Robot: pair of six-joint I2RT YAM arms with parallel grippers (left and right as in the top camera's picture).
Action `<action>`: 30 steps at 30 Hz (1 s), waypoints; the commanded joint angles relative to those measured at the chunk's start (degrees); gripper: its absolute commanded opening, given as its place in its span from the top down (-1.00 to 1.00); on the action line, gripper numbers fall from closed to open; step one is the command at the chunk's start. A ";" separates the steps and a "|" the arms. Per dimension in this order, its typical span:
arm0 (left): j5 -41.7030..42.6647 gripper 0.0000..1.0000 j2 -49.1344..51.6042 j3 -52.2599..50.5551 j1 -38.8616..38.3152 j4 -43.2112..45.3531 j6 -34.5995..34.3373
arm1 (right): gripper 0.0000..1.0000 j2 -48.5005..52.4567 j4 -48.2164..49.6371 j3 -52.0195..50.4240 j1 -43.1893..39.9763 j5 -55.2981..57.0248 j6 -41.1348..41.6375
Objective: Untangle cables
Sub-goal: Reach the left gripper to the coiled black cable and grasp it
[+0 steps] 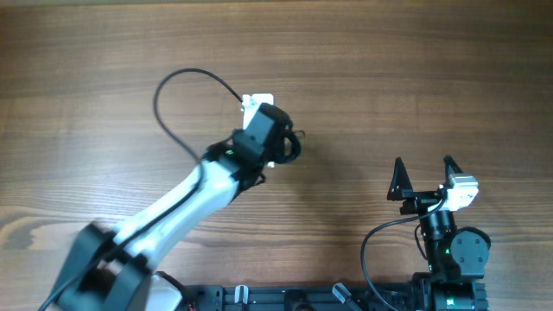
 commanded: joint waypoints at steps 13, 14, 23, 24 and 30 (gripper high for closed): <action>-0.37 -1.00 -4.42 -0.24 6.91 -11.85 29.20 | -0.99 8.81 1.84 -0.07 0.28 -24.68 61.13; -1.55 -1.00 -4.00 -0.24 8.37 -10.86 23.74 | -0.99 10.51 1.84 -0.07 0.28 -24.96 61.11; 24.52 -0.99 -3.72 -0.33 11.63 -16.24 -38.34 | -0.99 30.23 2.01 -0.07 0.28 -25.42 60.89; 24.17 -0.99 -3.67 -0.33 10.71 -17.49 -43.12 | -0.99 31.63 2.05 -0.07 0.28 -25.42 60.26; 10.64 -0.78 2.67 -0.39 3.76 -22.49 -62.71 | -1.00 34.69 2.67 -0.07 0.28 -31.69 54.03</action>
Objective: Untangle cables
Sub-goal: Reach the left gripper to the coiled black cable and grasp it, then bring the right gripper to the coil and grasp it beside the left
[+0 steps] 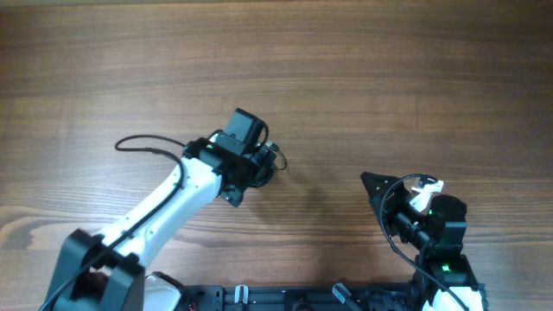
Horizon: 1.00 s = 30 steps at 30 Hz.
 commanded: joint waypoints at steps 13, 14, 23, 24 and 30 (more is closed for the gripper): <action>-10.14 0.92 9.79 0.31 2.23 4.76 10.95 | -0.99 0.37 12.87 0.07 0.24 -14.82 -17.27; -10.10 0.92 6.21 0.46 4.79 4.74 23.15 | -0.99 0.37 14.88 0.90 0.24 -17.55 -18.88; 1.14 0.92 -19.65 0.46 8.59 4.22 64.96 | -0.72 0.44 15.50 5.62 0.92 -20.92 -10.67; 1.14 0.92 -20.72 0.46 8.59 4.22 66.16 | -0.72 0.46 15.80 5.62 1.88 -20.55 -8.90; 8.31 0.92 -22.58 0.44 8.59 3.67 72.17 | -0.84 9.09 28.46 5.64 15.30 -13.51 -14.78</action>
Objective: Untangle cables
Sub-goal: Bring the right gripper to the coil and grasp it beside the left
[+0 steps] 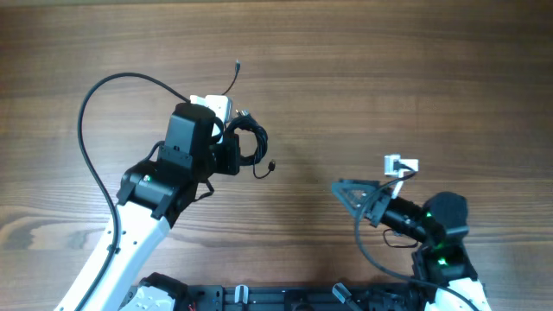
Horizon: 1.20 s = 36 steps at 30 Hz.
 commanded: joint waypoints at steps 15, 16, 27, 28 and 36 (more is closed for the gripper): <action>3.02 0.91 1.18 0.33 0.11 -7.93 11.80 | -0.99 28.70 -11.47 29.33 9.64 1.53 -25.24; 2.95 0.91 1.79 0.33 0.11 -8.09 11.76 | -0.82 28.70 -7.02 29.33 10.19 -0.33 -27.39; 16.57 0.92 3.80 0.33 0.11 -9.86 19.80 | -0.28 35.21 -6.60 29.29 26.60 21.57 -58.18; 18.62 0.93 3.80 0.33 0.11 -10.60 21.88 | -0.25 35.71 -6.54 29.29 26.60 21.55 -59.23; 15.91 0.92 3.80 0.33 0.13 -12.22 24.20 | 0.91 36.20 -8.74 29.29 26.60 15.32 -58.42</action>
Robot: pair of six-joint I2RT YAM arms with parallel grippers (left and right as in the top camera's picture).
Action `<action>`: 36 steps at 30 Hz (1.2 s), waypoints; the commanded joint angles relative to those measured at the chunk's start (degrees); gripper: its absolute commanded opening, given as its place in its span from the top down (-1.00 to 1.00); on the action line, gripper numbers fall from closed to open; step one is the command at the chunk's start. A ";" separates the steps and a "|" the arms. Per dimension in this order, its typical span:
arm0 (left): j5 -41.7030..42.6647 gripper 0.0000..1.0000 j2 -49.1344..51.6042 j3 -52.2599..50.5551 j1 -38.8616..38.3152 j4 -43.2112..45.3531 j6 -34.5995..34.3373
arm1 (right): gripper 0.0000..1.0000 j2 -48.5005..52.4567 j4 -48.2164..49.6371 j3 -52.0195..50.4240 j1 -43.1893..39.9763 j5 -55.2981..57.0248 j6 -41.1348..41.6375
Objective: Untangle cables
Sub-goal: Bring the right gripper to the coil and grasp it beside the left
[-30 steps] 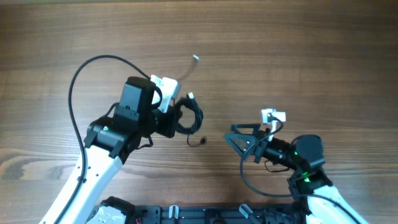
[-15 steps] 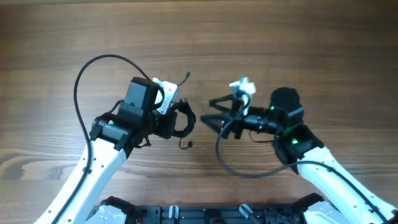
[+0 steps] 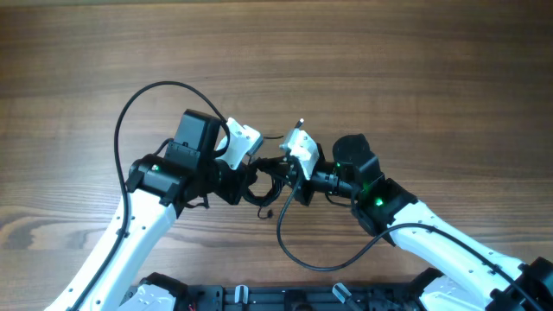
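Note:
A tangled bundle of thin black cable hangs at the table's middle, seen from overhead. My left gripper comes in from the left and is shut on the bundle's left side. My right gripper reaches in from the right, fingers at the bundle's right side and facing the left gripper. Whether its fingers have closed on the cable is hidden by the tangle. One loose cable end dangles below the bundle.
The wooden table lies bare around the arms. The left arm's own black lead arcs out to the left, and the right arm's lead loops below. The arm bases sit at the front edge.
My right gripper has moved from the right of the table, well apart from the bundle, up to the bundle's right side. My left gripper has shifted a little right and down with the bundle.
My left gripper was down over the cable bundle at mid-table while the right one stood open near its base. The left then held the bundle up. The right arm leaned left and open toward it, and now meets the bundle.

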 commanded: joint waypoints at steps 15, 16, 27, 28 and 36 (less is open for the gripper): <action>-8.09 -0.14 -0.09 0.33 7.34 12.55 -11.89 | 0.91 0.74 -5.35 1.01 -2.21 -24.48 13.99; -8.09 -0.31 -0.15 0.35 7.52 12.57 -14.27 | 0.91 0.74 -4.48 1.01 -3.48 -23.37 15.04; -0.52 0.14 -0.39 0.33 8.90 4.50 -11.15 | 0.91 0.74 -3.10 1.01 -5.16 -23.43 16.24; -1.25 0.14 -0.42 0.33 9.01 4.35 -11.17 | 0.91 0.74 -3.08 1.01 -5.16 -23.47 16.26; -3.78 -1.00 -0.42 0.33 16.31 9.16 -20.61 | 0.91 0.74 -3.08 1.01 -5.20 -23.78 19.06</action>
